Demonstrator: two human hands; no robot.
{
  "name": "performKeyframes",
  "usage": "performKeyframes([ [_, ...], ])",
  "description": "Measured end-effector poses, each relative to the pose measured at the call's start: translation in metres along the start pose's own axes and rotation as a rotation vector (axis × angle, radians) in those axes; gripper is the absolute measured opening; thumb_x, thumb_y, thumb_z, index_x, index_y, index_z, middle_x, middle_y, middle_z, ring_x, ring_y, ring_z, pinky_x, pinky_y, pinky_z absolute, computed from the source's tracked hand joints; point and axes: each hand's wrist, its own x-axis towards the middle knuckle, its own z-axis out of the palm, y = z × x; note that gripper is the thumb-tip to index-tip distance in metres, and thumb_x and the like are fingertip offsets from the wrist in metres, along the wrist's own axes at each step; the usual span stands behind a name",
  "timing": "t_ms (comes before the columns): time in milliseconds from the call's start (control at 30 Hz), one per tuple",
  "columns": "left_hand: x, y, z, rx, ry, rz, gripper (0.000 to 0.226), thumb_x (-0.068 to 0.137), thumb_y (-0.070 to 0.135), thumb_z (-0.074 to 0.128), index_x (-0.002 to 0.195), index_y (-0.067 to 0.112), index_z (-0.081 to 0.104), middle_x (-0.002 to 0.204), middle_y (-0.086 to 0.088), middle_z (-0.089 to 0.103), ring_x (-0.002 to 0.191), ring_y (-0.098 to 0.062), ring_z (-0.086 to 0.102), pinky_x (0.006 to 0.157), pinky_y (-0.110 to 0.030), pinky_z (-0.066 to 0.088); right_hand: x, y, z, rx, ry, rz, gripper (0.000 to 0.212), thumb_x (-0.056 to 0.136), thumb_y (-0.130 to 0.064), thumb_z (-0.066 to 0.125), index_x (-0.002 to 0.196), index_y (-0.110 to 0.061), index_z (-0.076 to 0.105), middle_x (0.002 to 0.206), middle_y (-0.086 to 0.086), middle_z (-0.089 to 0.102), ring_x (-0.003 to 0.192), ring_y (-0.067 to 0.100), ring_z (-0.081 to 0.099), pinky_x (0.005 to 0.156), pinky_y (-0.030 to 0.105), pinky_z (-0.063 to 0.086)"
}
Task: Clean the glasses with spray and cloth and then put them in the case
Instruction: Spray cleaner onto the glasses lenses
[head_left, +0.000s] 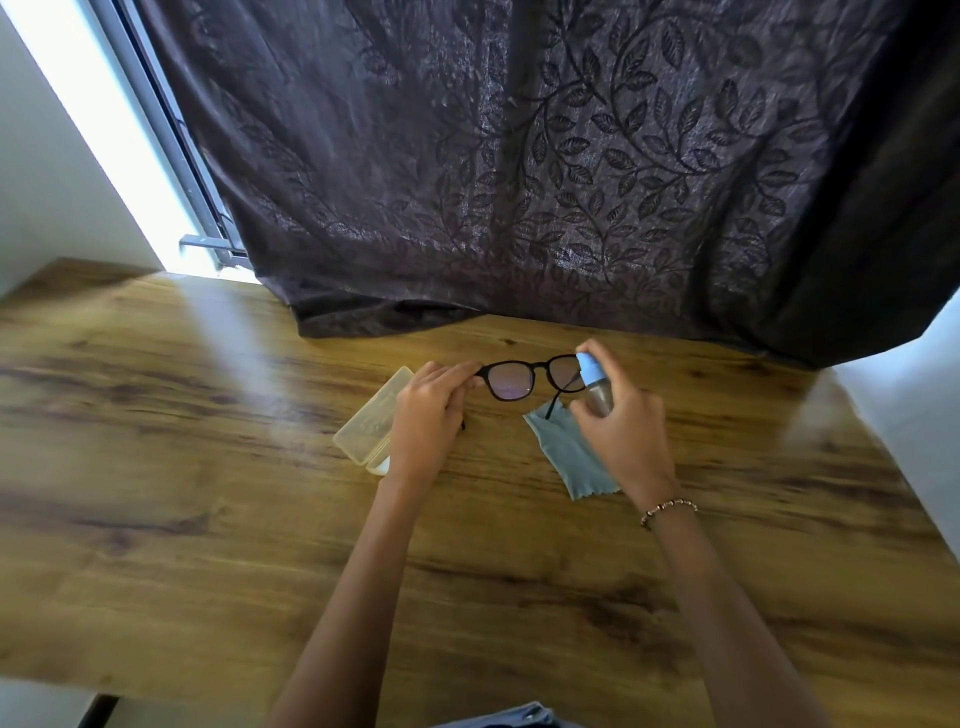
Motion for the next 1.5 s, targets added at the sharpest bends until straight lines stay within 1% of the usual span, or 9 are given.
performKeyframes([
  [167, 0.001, 0.001, 0.0, 0.001, 0.004, 0.013, 0.02, 0.086, 0.001, 0.064, 0.105, 0.005, 0.071, 0.088, -0.005, 0.071, 0.078, -0.002, 0.051, 0.074, -0.01, 0.038, -0.005, 0.0, -0.001, 0.042, 0.074, 0.053, 0.051, 0.084, -0.01, 0.064, 0.124, -0.037, 0.05, 0.057, 0.009, 0.057, 0.043, 0.007, 0.042, 0.044, 0.029, 0.049],
  [400, 0.0, -0.002, 0.0, -0.02, -0.003, 0.008, 0.021, 0.087, 0.002, 0.064, 0.106, 0.005, 0.071, 0.088, -0.005, 0.07, 0.078, -0.003, 0.053, 0.074, -0.012, 0.042, 0.002, 0.006, -0.002, -0.073, 0.012, 0.009, 0.06, 0.086, -0.01, 0.061, 0.137, -0.033, 0.042, 0.059, 0.001, 0.052, 0.049, 0.009, 0.046, 0.051, 0.031, 0.05],
  [633, -0.001, -0.002, -0.001, -0.01, -0.009, 0.003, 0.022, 0.087, 0.004, 0.063, 0.108, 0.007, 0.07, 0.089, -0.005, 0.07, 0.077, -0.003, 0.052, 0.073, -0.014, 0.043, -0.002, 0.008, 0.003, -0.002, 0.114, 0.005, 0.05, 0.085, -0.009, 0.06, 0.129, -0.03, 0.048, 0.054, -0.001, 0.052, 0.043, 0.008, 0.044, 0.043, 0.023, 0.045],
  [767, -0.002, -0.001, -0.001, 0.0, -0.016, 0.008, 0.022, 0.088, 0.003, 0.062, 0.108, 0.006, 0.07, 0.089, -0.006, 0.07, 0.078, -0.002, 0.051, 0.074, -0.01, 0.04, 0.002, 0.019, 0.003, 0.07, 0.115, 0.033, 0.049, 0.088, -0.014, 0.058, 0.133, -0.029, 0.043, 0.059, -0.005, 0.053, 0.046, 0.007, 0.047, 0.041, 0.018, 0.041],
  [867, -0.002, -0.002, -0.001, -0.009, -0.01, 0.0, 0.022, 0.087, 0.002, 0.063, 0.108, 0.006, 0.07, 0.089, -0.005, 0.07, 0.078, 0.0, 0.051, 0.074, -0.009, 0.041, 0.005, 0.04, 0.003, 0.108, 0.096, 0.137, 0.049, 0.096, -0.018, 0.045, 0.142, -0.028, 0.031, 0.064, -0.001, 0.053, 0.047, 0.014, 0.047, 0.041, 0.025, 0.04],
  [1067, -0.001, -0.006, 0.001, -0.019, -0.005, -0.018, 0.023, 0.087, 0.0, 0.063, 0.107, 0.008, 0.071, 0.088, -0.002, 0.069, 0.076, 0.001, 0.052, 0.074, -0.01, 0.043, -0.001, 0.091, 0.007, 0.21, 0.133, 0.363, 0.067, 0.095, -0.012, 0.051, 0.141, -0.042, 0.013, 0.095, 0.011, 0.063, 0.074, 0.029, 0.065, 0.066, 0.05, 0.057],
  [1167, -0.001, -0.005, 0.001, -0.023, 0.0, -0.023, 0.022, 0.088, 0.001, 0.063, 0.107, 0.007, 0.071, 0.088, -0.004, 0.069, 0.076, -0.004, 0.055, 0.072, -0.02, 0.049, -0.006, 0.104, 0.01, 0.231, 0.138, 0.446, 0.064, 0.093, -0.01, 0.055, 0.141, -0.031, 0.019, 0.103, 0.008, 0.061, 0.086, 0.024, 0.064, 0.077, 0.046, 0.055],
  [1333, -0.002, -0.004, 0.001, -0.023, -0.001, -0.027, 0.023, 0.088, 0.0, 0.062, 0.109, 0.007, 0.07, 0.091, -0.003, 0.07, 0.079, -0.003, 0.055, 0.074, -0.016, 0.046, -0.013, 0.113, 0.014, 0.24, 0.16, 0.518, 0.054, 0.092, -0.009, 0.057, 0.137, -0.018, 0.03, 0.101, 0.002, 0.056, 0.088, 0.023, 0.062, 0.06, 0.024, 0.046],
  [1500, -0.003, -0.004, 0.001, -0.016, 0.007, -0.035, 0.025, 0.087, -0.004, 0.062, 0.109, 0.006, 0.069, 0.091, -0.003, 0.07, 0.079, -0.004, 0.054, 0.074, -0.012, 0.043, -0.016, 0.115, 0.015, 0.284, 0.201, 0.547, 0.063, 0.085, -0.013, 0.066, 0.136, -0.021, 0.03, 0.12, 0.012, 0.056, 0.1, 0.025, 0.06, 0.075, 0.035, 0.053],
])
